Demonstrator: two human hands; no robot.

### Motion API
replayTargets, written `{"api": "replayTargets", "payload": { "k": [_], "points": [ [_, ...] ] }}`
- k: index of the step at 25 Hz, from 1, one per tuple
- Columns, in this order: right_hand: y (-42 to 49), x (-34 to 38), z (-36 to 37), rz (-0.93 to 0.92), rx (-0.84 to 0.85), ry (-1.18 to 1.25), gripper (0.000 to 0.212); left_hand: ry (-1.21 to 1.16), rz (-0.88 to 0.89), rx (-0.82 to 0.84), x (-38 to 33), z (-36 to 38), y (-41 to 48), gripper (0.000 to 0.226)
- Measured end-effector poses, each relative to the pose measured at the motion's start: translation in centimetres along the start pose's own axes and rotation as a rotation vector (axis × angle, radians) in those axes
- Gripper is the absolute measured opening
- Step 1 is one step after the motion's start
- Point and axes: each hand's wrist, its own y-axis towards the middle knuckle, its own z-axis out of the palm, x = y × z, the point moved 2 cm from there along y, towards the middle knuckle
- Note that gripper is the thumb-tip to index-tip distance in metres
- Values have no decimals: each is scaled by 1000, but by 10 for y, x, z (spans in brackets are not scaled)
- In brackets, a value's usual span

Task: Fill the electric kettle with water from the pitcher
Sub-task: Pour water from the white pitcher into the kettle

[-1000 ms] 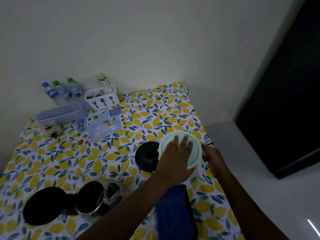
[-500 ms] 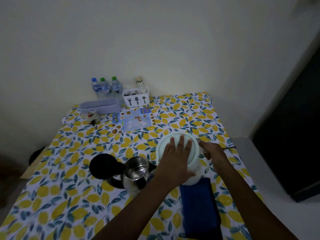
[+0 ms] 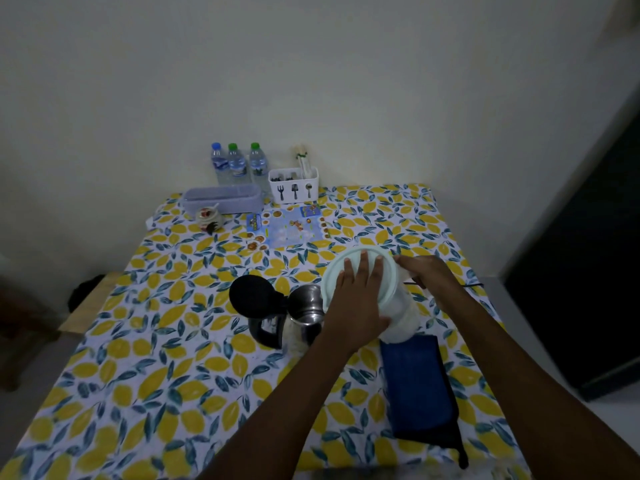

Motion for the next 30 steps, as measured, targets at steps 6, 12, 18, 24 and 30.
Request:
{"api": "replayTargets", "payload": {
  "k": [6,12,18,24,30],
  "points": [
    [4,21,4,-21,-2,-19,39,-68,-73,-89,3,-3,0,111],
    [14,38,11,-60,20,-80,45,-49,-122,-107,8,-8,10,114],
    [17,46,14,-90,50,-120,49,-141,-195,-198,5,-4,8,108],
    [15,52,15,-128,83,-144,43,-148,-213,-194,4,-3,7,114],
    [14,51,14,-114,78,-175,44,-152,-230,-206,1,-2,7,111]
  ]
}}
